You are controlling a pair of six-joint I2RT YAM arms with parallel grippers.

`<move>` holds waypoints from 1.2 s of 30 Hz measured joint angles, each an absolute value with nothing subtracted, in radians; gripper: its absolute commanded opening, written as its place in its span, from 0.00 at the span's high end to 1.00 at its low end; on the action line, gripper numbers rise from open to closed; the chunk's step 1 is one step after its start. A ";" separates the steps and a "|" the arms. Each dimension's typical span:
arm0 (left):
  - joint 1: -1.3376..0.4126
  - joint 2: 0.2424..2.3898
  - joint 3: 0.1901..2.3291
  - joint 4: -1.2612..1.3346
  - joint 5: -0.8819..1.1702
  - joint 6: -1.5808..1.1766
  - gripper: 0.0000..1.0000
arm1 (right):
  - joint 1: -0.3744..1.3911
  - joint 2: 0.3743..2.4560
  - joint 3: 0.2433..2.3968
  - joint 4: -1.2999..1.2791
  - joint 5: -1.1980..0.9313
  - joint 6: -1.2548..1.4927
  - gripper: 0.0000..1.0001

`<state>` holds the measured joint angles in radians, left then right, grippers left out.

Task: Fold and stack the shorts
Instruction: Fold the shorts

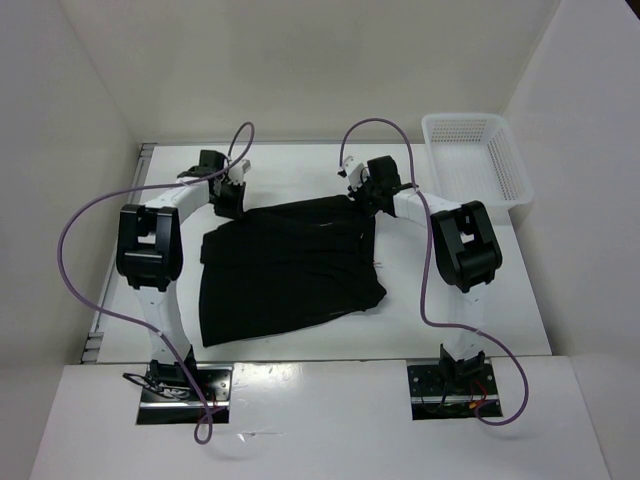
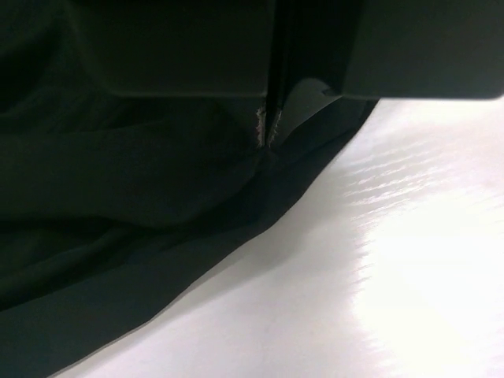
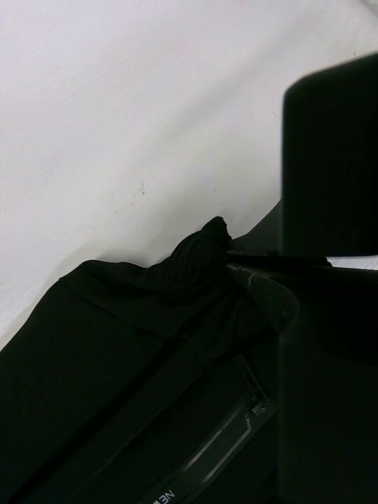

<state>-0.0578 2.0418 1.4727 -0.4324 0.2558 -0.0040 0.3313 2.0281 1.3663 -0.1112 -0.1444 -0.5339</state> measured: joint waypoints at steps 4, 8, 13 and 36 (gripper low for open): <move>-0.060 1.960 1.470 -0.487 0.236 -0.004 1.00 | 0.331 2.013 1.348 -0.112 -0.143 -0.548 1.00; -0.095 1.723 1.299 -0.511 0.194 -0.004 1.00 | 0.332 2.002 1.328 -0.113 -0.144 -0.556 1.00; -0.235 1.566 1.083 -0.587 0.164 -0.003 0.81 | 0.340 1.998 1.327 -0.113 -0.148 -0.564 1.00; -0.132 1.535 1.109 -0.522 0.249 -0.004 0.52 | 0.350 1.950 1.254 -0.112 -0.147 -0.604 1.00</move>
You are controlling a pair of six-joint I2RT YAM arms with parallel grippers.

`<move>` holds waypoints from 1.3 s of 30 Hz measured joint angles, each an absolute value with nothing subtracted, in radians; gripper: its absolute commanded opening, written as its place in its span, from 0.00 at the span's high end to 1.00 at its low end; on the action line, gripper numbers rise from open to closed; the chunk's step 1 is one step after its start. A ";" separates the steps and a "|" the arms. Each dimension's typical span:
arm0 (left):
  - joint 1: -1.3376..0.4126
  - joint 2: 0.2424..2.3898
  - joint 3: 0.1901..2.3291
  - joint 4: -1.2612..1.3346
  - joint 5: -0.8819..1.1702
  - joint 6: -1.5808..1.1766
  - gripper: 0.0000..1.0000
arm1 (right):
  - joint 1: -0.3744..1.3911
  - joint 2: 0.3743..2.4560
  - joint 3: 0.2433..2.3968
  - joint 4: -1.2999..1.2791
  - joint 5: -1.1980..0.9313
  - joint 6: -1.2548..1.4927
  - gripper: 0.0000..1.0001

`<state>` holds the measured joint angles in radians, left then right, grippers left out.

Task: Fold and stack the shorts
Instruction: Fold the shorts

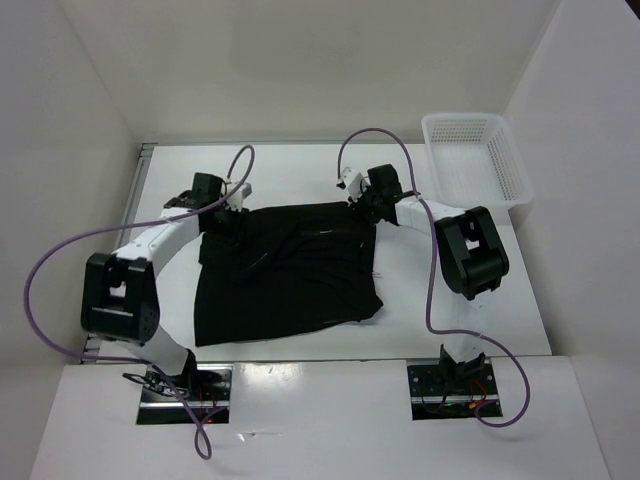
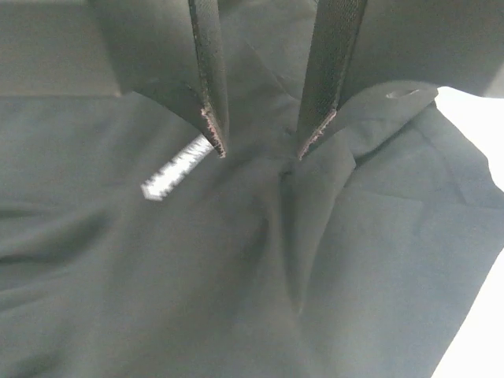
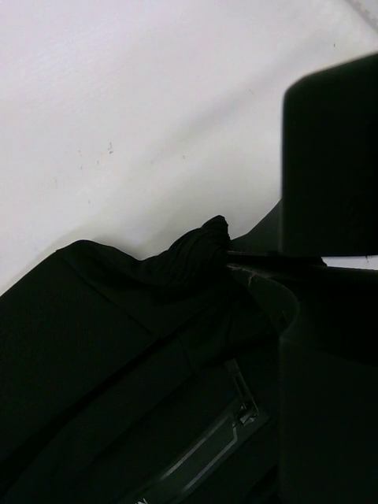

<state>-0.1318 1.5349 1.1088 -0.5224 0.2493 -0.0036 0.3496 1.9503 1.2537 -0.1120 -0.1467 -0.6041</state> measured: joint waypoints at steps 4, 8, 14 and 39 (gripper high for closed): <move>-0.132 1.647 1.092 -0.518 0.170 -0.004 0.51 | 0.350 1.950 1.254 -0.112 -0.147 -0.604 1.00; -0.118 1.656 1.097 -0.532 0.120 -0.004 0.54 | 0.350 1.950 1.254 -0.112 -0.147 -0.609 1.00; -0.101 1.652 1.099 -0.568 0.103 -0.004 0.60 | 0.350 1.950 1.254 -0.112 -0.147 -0.616 1.00; -0.101 1.734 1.068 -0.569 0.144 -0.004 0.71 | 0.367 1.950 1.254 -0.113 -0.145 -0.649 1.00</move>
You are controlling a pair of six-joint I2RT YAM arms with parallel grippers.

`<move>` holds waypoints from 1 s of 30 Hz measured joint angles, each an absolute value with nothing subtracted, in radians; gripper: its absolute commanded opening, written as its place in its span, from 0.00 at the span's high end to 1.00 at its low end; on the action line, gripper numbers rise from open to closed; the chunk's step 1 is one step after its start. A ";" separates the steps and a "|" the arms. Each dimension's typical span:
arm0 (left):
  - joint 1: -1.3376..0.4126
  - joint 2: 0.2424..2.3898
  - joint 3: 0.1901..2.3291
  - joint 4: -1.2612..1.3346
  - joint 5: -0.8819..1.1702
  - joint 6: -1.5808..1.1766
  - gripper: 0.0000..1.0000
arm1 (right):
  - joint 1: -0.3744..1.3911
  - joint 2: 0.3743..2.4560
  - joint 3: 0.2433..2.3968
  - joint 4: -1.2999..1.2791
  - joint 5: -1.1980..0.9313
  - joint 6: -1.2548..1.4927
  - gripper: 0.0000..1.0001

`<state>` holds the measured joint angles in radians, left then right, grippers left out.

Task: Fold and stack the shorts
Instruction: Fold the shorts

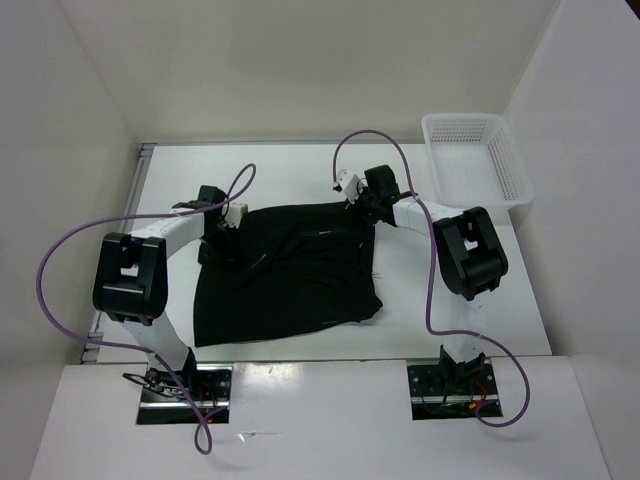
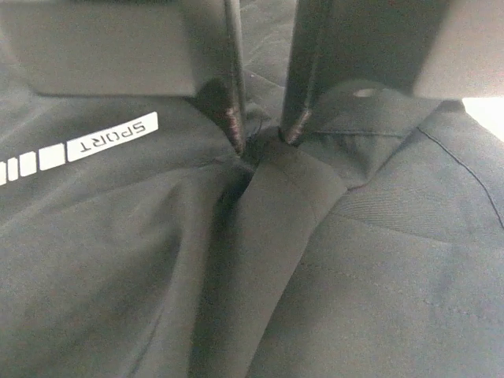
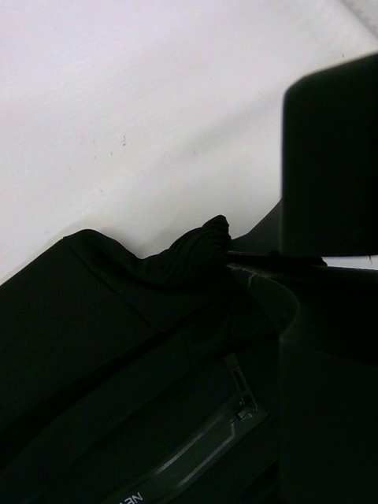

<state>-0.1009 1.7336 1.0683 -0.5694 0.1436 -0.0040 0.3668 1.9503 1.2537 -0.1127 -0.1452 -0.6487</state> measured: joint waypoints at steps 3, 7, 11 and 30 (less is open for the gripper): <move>-0.101 1.736 1.068 -0.566 0.144 -0.005 0.88 | 0.367 1.950 1.254 -0.112 -0.144 -0.649 1.00; -0.101 1.736 1.068 -0.562 0.144 -0.002 1.00 | 0.367 1.950 1.254 -0.112 -0.143 -0.649 1.00; -0.101 1.736 1.076 -0.565 0.143 -0.004 1.00 | 0.367 1.950 1.254 -0.113 -0.143 -0.650 1.00; -0.015 1.775 1.581 -0.508 -0.073 -0.004 1.00 | 0.368 1.951 1.371 -0.109 -0.046 -0.671 1.00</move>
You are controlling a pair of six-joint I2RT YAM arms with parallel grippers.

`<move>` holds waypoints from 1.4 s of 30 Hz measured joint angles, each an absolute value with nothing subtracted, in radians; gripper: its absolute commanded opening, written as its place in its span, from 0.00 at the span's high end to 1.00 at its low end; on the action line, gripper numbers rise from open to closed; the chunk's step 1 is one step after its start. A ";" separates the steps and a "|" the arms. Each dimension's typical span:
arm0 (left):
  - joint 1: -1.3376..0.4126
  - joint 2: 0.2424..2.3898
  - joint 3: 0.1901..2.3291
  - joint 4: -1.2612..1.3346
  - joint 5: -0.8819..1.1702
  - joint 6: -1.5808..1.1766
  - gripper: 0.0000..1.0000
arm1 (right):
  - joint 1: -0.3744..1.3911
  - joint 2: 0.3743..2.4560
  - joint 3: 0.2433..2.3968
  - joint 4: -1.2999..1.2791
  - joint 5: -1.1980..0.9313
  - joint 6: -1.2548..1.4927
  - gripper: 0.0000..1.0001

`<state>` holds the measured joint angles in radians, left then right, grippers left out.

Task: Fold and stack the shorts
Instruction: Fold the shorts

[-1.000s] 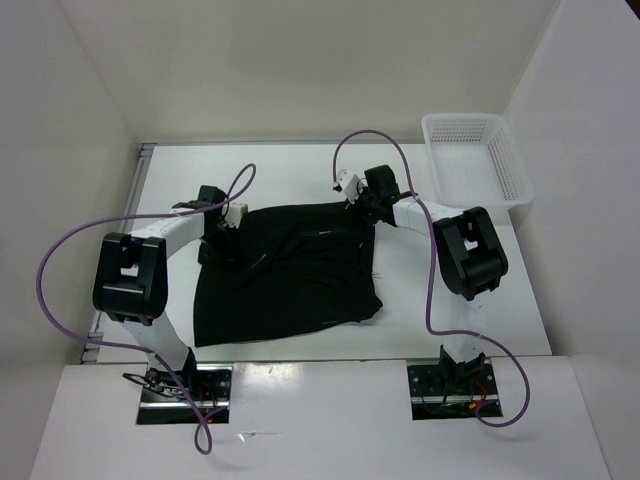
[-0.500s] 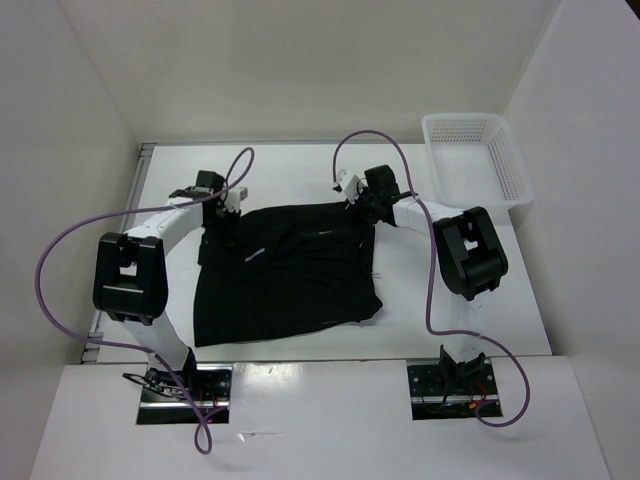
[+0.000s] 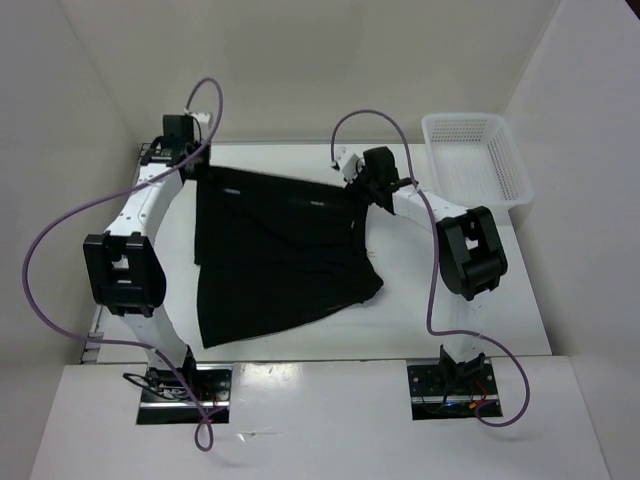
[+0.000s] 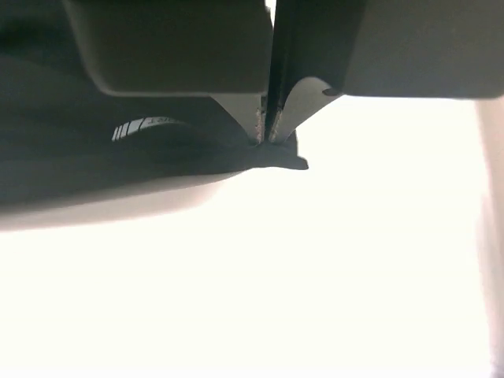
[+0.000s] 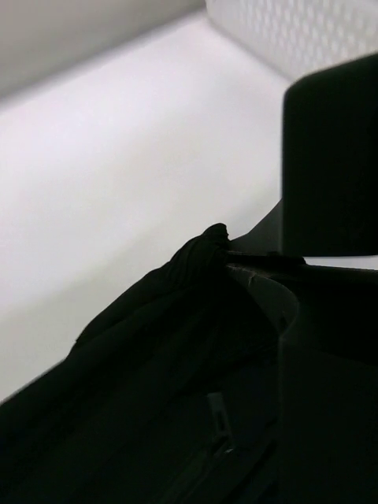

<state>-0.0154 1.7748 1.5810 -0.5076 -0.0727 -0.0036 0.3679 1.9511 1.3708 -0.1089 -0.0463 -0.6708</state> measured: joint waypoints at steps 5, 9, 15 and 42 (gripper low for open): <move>0.035 1.822 1.710 -0.427 -0.114 -0.004 1.00 | 0.363 1.952 1.518 -0.082 -0.039 -0.662 1.00; 0.036 1.816 1.682 -0.418 -0.126 -0.004 1.00 | 0.357 1.952 1.551 -0.070 -0.041 -0.648 1.00; 0.024 1.787 1.586 -0.460 -0.121 -0.004 1.00 | 0.352 1.954 1.579 -0.135 -0.065 -0.641 1.00; -0.071 1.375 1.005 -0.937 0.054 -0.004 1.00 | 0.372 1.631 1.089 -0.479 -0.222 -0.862 1.00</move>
<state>-0.0708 1.3746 1.0054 -0.9367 0.0544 -0.0040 0.3717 1.6306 1.0889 -0.4793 -0.2218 -0.8616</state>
